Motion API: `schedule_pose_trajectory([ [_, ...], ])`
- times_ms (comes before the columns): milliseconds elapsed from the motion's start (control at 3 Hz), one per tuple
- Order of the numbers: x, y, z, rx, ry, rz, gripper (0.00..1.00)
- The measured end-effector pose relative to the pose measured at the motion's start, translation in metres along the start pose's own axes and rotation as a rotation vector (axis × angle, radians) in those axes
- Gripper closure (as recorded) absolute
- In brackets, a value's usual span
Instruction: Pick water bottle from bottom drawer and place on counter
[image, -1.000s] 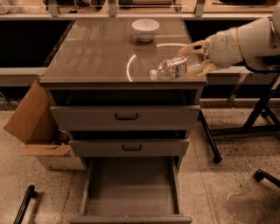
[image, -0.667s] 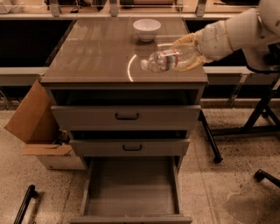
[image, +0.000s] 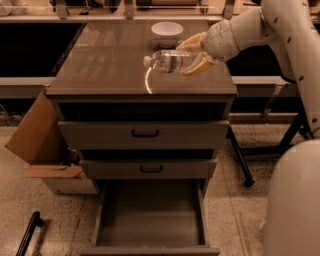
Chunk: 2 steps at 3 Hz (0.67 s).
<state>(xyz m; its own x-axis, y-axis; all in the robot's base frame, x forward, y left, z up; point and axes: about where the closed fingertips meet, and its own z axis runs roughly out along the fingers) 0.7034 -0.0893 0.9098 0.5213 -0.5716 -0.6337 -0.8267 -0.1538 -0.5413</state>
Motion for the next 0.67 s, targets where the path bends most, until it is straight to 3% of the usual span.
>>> schedule_pose_trajectory([
  [333,0.007,-0.011,0.023,-0.038,-0.025,0.053,1.00],
  [667,0.018,-0.017,0.039,-0.064,-0.029,0.113,0.84],
])
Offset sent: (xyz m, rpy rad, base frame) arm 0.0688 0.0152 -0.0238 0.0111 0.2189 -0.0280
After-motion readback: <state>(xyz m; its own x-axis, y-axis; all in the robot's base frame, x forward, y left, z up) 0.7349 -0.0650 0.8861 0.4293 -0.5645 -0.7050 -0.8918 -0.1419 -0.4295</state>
